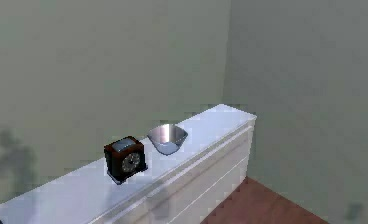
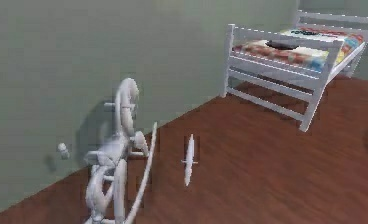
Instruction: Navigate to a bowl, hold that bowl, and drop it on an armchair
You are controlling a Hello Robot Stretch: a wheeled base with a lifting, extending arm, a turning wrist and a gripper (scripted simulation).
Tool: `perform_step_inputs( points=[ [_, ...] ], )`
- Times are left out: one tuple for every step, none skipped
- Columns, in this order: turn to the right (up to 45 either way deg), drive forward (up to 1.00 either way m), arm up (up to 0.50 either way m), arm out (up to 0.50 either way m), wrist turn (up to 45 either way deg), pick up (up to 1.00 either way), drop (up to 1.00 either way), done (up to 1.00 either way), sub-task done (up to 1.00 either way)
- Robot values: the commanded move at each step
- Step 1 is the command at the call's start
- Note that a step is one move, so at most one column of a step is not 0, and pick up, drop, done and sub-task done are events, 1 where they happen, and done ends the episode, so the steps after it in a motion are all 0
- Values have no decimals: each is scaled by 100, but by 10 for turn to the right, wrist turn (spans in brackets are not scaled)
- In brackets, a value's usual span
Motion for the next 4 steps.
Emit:
perform_step_inputs(
  points=[
    [210, 0, 0, 0, 0, 0, 0, 0, 0],
    [0, 70, 0, 0, 0, 0, 0, 0, 0],
    [60, 0, 0, 0, 0, 0, 0, 0, 0],
    [0, 50, 0, 0, 0, 0, 0, 0, 0]
  ],
)
